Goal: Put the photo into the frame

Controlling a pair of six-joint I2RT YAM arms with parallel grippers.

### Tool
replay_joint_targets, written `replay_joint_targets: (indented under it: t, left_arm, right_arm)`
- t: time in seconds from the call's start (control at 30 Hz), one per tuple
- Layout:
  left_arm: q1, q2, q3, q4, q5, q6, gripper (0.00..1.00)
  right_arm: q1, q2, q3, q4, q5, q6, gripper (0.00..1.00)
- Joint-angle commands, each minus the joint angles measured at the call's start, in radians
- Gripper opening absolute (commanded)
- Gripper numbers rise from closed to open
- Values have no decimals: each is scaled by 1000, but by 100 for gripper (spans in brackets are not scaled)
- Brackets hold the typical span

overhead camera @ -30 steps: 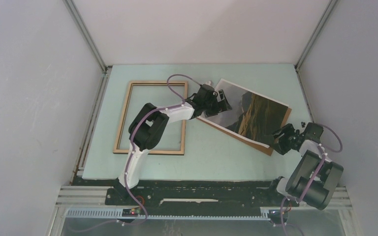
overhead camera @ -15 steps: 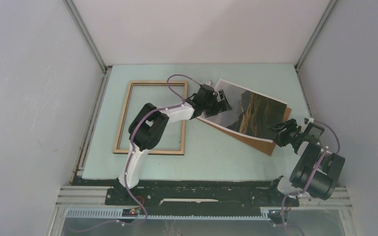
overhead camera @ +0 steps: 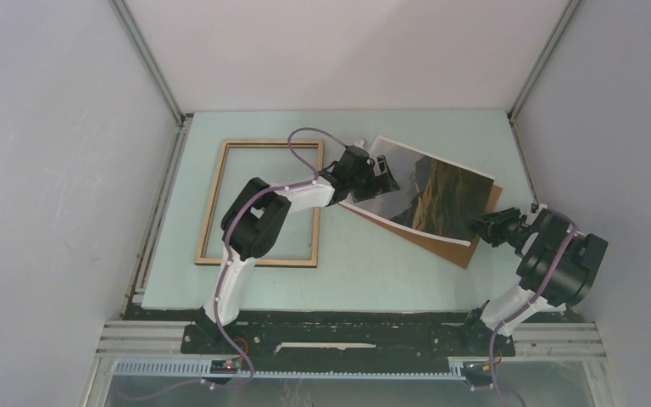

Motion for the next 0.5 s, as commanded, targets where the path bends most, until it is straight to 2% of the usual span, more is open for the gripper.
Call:
replay_joint_targets:
  t: [0.0, 0.13, 0.23, 0.4, 0.47]
  left_arm:
    - [-10, -38, -40, -81, 9, 54, 100]
    - [-16, -55, -42, -81, -8, 83, 100]
    - [-24, -71, -43, -81, -16, 109, 100]
    - [-31, -200, -72, -123, -97, 203, 100]
    - [-29, -321, -75, -201, -159, 248, 100]
  right_arm:
    - [9, 18, 34, 93, -48, 28, 32]
    - [43, 43, 48, 137, -40, 61, 35]
    - [73, 69, 62, 156, -31, 74, 25]
    - [119, 40, 95, 137, 4, 57, 0]
    - [159, -12, 135, 43, 33, 15, 0]
